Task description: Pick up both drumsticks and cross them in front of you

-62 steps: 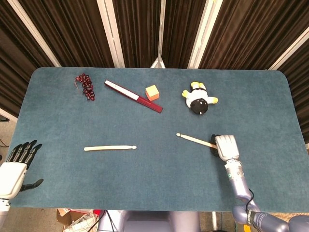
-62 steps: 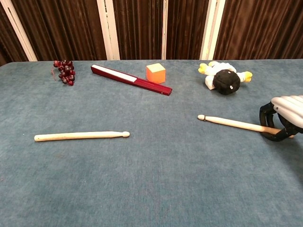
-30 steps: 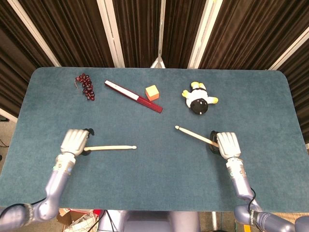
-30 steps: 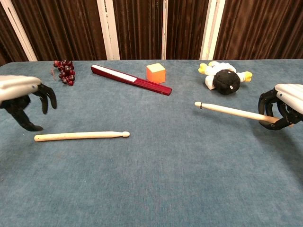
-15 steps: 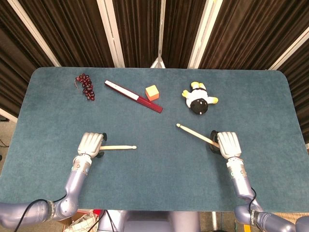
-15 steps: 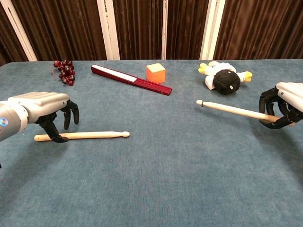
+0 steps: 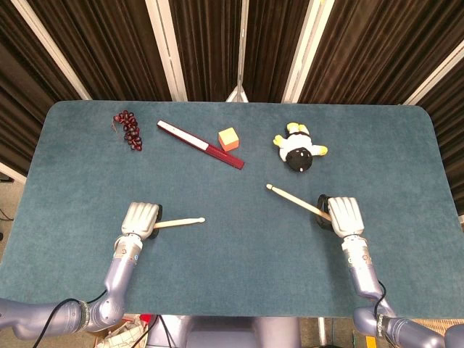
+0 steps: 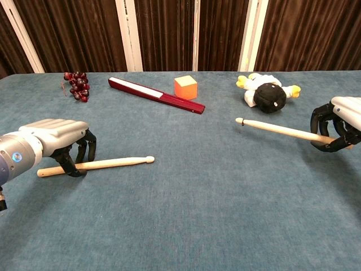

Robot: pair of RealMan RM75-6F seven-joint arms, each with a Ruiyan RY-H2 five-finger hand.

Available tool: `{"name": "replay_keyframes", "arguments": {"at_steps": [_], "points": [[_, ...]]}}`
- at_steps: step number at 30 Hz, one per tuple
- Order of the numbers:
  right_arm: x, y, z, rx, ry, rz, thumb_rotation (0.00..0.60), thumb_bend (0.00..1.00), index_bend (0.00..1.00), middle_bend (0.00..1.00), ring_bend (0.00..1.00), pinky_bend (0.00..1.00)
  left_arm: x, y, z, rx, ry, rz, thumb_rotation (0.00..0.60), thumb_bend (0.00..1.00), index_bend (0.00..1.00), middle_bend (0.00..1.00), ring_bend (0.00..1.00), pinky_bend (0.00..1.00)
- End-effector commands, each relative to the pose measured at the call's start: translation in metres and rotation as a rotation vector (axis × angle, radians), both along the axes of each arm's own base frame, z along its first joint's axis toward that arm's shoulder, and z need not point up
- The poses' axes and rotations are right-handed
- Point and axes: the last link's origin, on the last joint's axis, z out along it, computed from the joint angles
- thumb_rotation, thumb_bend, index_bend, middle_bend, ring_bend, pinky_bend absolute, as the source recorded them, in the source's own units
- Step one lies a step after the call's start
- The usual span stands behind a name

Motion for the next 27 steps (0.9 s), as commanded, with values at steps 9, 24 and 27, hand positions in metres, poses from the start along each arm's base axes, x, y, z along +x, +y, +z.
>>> {"name": "replay_keyframes", "arguments": {"at_steps": [9,24,27], "points": [[0.001,0.001,0.001,-0.002,-0.008,0.000,0.600,0.52,0.78,0.67,0.75,0.78,0.008,0.004,0.003,0.058,-0.061,-0.039,0.600,0.58,0.66,0.76,0.86,0.96],[0.031,-0.004,0.009,-0.040,-0.114,0.033,0.600,0.52,0.79,0.67,0.75,0.78,0.058,0.021,0.047,0.169,-0.187,-0.188,0.600,0.58,0.67,0.77,0.87,0.96],[0.042,-0.007,0.011,-0.048,-0.143,0.041,0.600,0.52,0.79,0.67,0.75,0.78,0.072,0.024,0.054,0.174,-0.200,-0.221,0.600,0.58,0.67,0.77,0.87,0.96]]}}
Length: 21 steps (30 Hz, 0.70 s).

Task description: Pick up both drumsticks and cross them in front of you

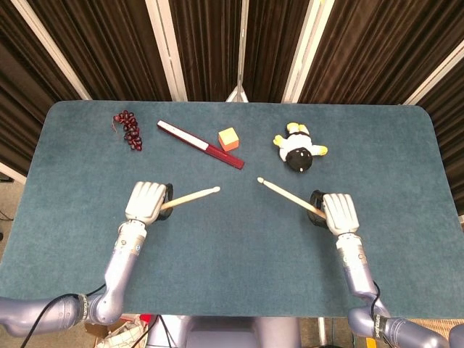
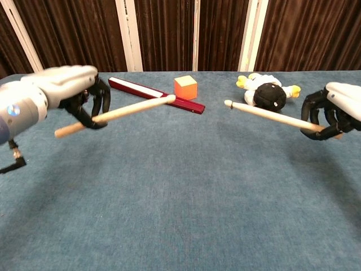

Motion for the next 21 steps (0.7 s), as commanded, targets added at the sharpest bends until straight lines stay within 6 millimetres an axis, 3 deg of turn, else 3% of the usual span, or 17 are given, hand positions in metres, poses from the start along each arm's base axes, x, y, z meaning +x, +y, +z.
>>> {"name": "replay_keyframes", "arguments": {"at_steps": [1,13,21], "points": [[0.014,-0.006,0.005,-0.016,-0.032,0.013,0.600,0.52,0.79,0.67,0.75,0.78,0.017,0.005,0.010,0.016,-0.004,-0.047,0.600,0.58,0.67,0.77,0.87,0.96],[0.075,-0.013,0.007,-0.023,-0.115,0.085,0.600,0.52,0.79,0.68,0.75,0.78,0.094,0.012,0.007,0.011,-0.069,-0.184,0.600,0.58,0.67,0.77,0.87,0.96],[0.104,-0.017,0.024,-0.068,-0.199,0.101,0.600,0.52,0.79,0.68,0.75,0.78,0.114,0.008,-0.001,0.009,-0.080,-0.203,0.600,0.58,0.67,0.77,0.87,0.96]]}}
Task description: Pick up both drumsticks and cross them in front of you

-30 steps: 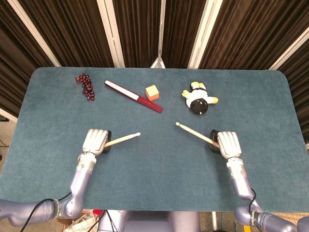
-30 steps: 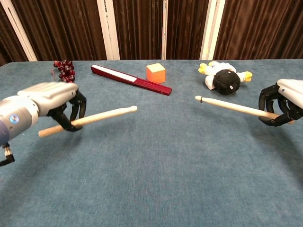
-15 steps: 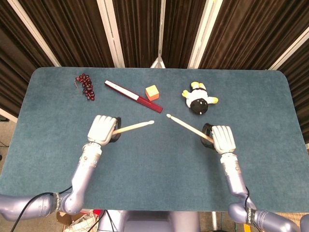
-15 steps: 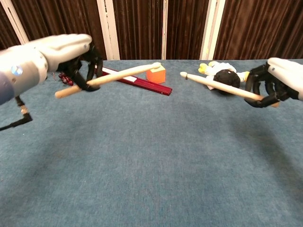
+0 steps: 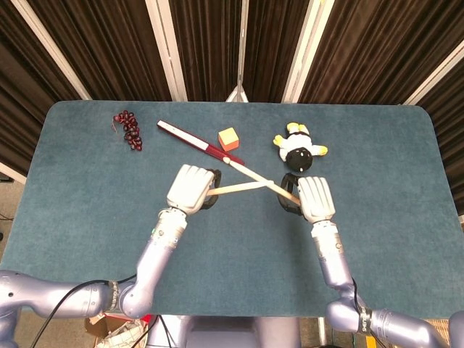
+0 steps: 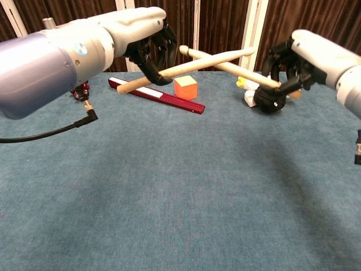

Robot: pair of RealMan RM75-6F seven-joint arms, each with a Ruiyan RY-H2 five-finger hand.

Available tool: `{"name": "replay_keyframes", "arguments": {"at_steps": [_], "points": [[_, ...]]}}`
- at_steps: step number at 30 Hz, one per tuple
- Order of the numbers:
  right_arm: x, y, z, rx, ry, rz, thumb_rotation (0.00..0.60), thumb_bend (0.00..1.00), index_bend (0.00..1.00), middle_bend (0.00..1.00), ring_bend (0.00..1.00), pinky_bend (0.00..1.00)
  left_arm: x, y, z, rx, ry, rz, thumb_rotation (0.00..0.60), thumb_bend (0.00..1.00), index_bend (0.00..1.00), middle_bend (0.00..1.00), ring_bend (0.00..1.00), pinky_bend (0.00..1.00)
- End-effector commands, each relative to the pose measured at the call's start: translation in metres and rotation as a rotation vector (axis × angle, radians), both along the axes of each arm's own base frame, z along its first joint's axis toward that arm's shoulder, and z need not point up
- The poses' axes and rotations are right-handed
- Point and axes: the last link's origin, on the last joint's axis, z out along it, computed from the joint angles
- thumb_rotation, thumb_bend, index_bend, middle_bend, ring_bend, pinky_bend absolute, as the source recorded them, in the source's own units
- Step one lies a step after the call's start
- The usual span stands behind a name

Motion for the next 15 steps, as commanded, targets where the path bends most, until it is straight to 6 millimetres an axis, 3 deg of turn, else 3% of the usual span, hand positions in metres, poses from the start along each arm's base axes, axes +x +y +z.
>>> {"name": "replay_keyframes", "arguments": {"at_steps": [1,15], "points": [[0.008,-0.002,0.009,-0.021,-0.034,0.000,0.600,0.52,0.79,0.68,0.75,0.78,0.003,-0.002,-0.001,0.002,-0.002,0.001,0.600,0.58,0.67,0.77,0.87,0.96],[0.017,0.007,0.012,-0.016,-0.057,0.015,0.600,0.52,0.79,0.68,0.75,0.78,0.014,0.000,0.012,0.057,-0.092,0.000,0.600,0.58,0.67,0.77,0.87,0.96]]}}
